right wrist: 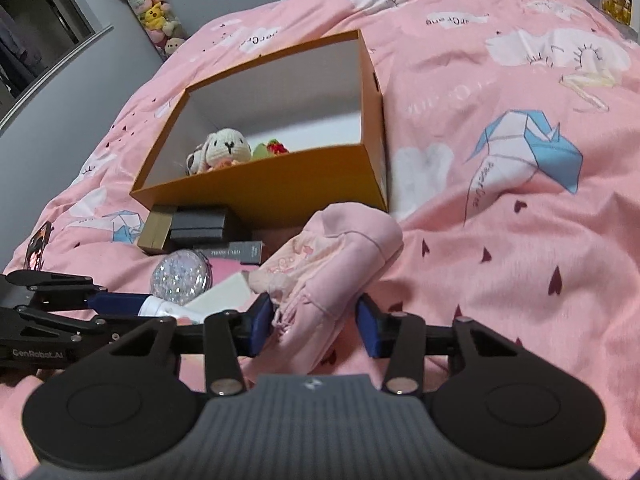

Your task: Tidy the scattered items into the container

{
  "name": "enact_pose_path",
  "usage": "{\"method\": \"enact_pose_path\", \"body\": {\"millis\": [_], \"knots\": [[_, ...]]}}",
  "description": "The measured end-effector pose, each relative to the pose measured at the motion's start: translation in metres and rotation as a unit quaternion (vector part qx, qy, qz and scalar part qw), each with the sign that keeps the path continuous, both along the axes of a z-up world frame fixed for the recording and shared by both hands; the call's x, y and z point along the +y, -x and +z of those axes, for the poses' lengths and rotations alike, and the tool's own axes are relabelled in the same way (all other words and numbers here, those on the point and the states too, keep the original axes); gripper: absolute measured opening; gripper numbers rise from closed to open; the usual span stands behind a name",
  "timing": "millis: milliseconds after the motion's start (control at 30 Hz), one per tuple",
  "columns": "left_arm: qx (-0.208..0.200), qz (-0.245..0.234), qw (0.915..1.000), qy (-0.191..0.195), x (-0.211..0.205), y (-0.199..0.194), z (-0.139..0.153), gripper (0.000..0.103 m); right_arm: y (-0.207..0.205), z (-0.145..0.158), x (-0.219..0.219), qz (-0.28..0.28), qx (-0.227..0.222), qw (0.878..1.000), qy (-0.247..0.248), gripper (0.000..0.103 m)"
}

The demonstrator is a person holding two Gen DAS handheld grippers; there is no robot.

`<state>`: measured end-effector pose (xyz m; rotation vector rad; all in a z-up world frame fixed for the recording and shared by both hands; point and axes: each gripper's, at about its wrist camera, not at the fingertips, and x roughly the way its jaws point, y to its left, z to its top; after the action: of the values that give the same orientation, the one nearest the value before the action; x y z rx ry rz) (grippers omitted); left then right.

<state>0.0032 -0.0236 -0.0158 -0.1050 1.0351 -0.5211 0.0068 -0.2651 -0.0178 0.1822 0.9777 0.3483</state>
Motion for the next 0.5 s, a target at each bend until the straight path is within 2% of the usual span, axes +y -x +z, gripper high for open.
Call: {"method": "enact_pose_path", "body": {"millis": [100,267,367,400,433,500], "knots": [[-0.003,0.003,1.0000,-0.003,0.000,-0.004,0.002,0.035,-0.002,0.003,0.003,0.005,-0.010,1.000,-0.001,0.048],[-0.009,0.019,0.9998,-0.001,0.013,-0.006,0.011,0.035,-0.005,0.011,0.002,0.010,-0.029,1.000,-0.004,0.046],[-0.008,0.041,0.9991,-0.011,0.027,-0.008,0.011,0.036,-0.007,0.014,0.002,0.008,-0.042,0.999,0.016,0.046],[-0.004,0.047,0.9988,-0.013,0.032,-0.008,0.010,0.040,-0.008,0.014,0.001,0.008,-0.042,0.999,0.017,0.046],[0.005,0.047,0.9988,-0.015,0.036,-0.009,0.008,0.049,-0.009,0.013,0.000,0.008,-0.040,0.999,0.016,0.046],[0.021,0.024,0.9992,-0.023,0.038,-0.008,0.005,0.053,-0.008,0.011,0.000,0.007,-0.037,0.999,0.014,0.046]]}}
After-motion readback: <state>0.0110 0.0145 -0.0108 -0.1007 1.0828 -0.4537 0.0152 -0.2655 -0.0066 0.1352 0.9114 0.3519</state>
